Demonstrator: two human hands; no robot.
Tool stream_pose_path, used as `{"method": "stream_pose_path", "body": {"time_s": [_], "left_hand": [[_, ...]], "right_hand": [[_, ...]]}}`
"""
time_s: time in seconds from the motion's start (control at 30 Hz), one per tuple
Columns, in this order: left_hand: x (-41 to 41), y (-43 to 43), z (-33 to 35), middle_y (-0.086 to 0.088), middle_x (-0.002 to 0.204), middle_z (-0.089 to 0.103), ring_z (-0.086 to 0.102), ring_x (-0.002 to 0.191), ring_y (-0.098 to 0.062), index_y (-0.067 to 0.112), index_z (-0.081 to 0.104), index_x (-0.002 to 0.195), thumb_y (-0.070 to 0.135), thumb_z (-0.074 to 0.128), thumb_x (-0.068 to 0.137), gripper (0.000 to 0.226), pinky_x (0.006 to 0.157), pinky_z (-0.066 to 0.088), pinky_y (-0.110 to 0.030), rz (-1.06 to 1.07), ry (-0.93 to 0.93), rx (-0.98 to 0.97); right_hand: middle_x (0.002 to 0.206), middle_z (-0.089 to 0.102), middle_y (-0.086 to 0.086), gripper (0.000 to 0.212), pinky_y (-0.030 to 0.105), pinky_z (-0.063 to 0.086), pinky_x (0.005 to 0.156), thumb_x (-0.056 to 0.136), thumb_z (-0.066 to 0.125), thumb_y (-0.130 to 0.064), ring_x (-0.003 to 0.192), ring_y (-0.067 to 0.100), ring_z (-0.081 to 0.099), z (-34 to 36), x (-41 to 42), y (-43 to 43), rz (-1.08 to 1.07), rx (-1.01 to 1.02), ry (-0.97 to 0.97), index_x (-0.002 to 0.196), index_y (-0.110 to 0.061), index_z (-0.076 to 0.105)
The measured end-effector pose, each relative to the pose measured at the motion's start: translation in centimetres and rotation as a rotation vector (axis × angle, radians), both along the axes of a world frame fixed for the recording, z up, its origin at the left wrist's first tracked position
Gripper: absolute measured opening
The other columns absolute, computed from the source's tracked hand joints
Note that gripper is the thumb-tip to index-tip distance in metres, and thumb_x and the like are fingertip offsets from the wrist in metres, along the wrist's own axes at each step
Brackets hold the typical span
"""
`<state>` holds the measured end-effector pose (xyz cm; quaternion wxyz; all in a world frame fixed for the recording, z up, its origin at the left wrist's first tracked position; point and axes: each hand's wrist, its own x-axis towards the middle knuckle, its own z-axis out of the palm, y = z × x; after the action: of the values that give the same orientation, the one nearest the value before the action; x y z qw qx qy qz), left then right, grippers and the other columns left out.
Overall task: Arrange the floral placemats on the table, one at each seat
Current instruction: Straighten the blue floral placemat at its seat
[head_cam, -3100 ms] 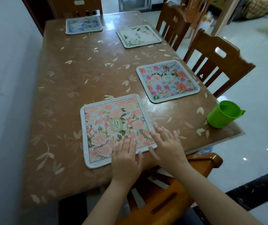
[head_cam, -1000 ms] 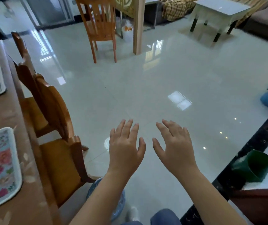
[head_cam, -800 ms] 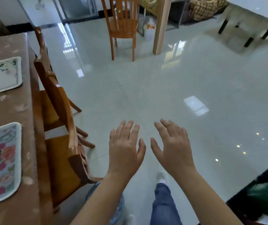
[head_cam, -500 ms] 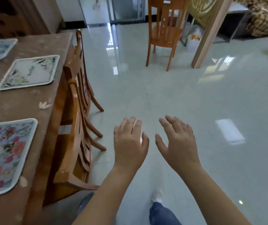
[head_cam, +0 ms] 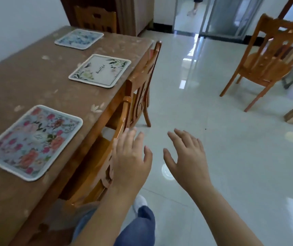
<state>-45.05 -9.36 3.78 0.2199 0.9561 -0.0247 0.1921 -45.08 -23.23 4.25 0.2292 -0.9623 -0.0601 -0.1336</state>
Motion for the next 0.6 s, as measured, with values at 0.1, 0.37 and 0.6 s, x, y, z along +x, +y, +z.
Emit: {"method": "stream_pose_path", "body": {"time_s": [0.1, 0.37, 0.6], "left_hand": [[3.5, 1.7, -0.5, -0.015, 0.126, 0.057, 0.047, 0.122, -0.032, 0.008, 0.057, 0.118, 0.027, 0.044, 0.085, 0.04, 0.102, 0.026, -0.049, 0.086, 0.017, -0.023], [12.8, 9.4, -0.7, -0.015, 0.126, 0.057, 0.047, 0.122, -0.033, 0.009, 0.056, 0.119, 0.026, 0.045, 0.086, 0.039, 0.101, 0.037, -0.056, 0.29, -0.018, -0.058], [14.5, 16.9, -2.7, -0.019, 0.121, 0.059, 0.05, 0.118, -0.036, 0.004, 0.059, 0.114, 0.013, 0.062, 0.081, 0.034, 0.096, 0.041, -0.058, 0.567, 0.04, -0.016]], "right_hand": [[0.123, 0.059, 0.013, 0.041, 0.052, 0.039, 0.098, 0.08, 0.066, -0.023, 0.118, 0.033, 0.051, -0.2, 4.2, 1.6, 0.097, -0.043, -0.018, 0.117, -0.01, 0.055], [0.125, 0.059, 0.009, 0.041, 0.055, 0.037, 0.102, 0.081, 0.065, -0.026, 0.121, 0.032, 0.049, 0.5, 16.2, 9.9, 0.384, -0.112, -0.071, 0.119, -0.014, 0.056], [0.128, 0.056, 0.006, 0.04, 0.053, 0.028, 0.105, 0.082, 0.062, -0.027, 0.126, 0.029, 0.044, -0.1, 21.7, 18.4, 0.665, -0.148, -0.028, 0.121, -0.019, 0.053]]}}
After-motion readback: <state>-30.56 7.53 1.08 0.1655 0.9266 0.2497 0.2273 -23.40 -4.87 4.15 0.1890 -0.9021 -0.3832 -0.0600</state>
